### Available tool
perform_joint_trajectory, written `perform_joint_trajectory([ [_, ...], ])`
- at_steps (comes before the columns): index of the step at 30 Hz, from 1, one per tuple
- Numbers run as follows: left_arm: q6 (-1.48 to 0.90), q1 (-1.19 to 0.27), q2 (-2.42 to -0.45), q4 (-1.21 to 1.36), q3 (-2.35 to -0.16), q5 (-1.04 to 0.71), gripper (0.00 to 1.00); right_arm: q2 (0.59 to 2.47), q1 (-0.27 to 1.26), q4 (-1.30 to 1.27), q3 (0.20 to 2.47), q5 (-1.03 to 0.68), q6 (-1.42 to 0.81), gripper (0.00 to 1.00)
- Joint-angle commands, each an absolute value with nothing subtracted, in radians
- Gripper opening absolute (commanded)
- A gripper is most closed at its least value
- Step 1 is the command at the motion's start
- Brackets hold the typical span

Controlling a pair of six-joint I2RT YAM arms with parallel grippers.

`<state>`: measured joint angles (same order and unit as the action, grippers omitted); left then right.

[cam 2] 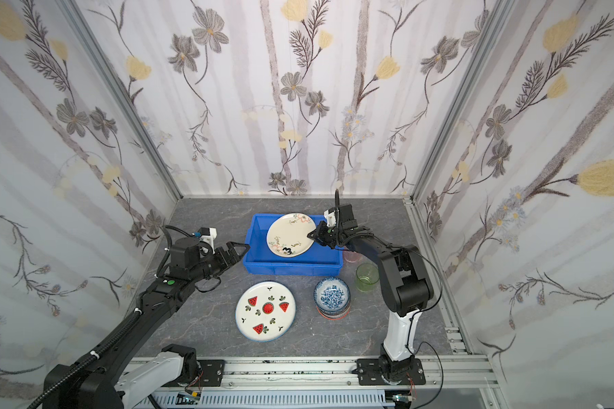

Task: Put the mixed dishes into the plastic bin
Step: 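Set the plate flat in the bin while holding its rim with the right gripper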

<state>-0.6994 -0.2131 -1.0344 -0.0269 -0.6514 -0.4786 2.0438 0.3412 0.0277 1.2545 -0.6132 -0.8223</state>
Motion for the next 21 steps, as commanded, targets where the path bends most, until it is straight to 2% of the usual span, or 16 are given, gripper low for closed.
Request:
perform_joint_trajectory([
  [1,-0.664,-0.212,-1.054,-0.025,-0.663,-0.483,1.0,2.05,0.346,-0.096,1.255,-0.644,-0.839,0.0],
  [17,-0.667,-0.212,-1.071,-0.025,-0.635,-0.486,1.0,2.145,0.362,-0.079,1.269,-0.638,-0.809,0.0],
  [21,-0.67,-0.212,-1.072,-0.024,-0.625,-0.489,1.0,2.155,0.362,-0.067,1.269,-0.623,-0.799,0.04],
])
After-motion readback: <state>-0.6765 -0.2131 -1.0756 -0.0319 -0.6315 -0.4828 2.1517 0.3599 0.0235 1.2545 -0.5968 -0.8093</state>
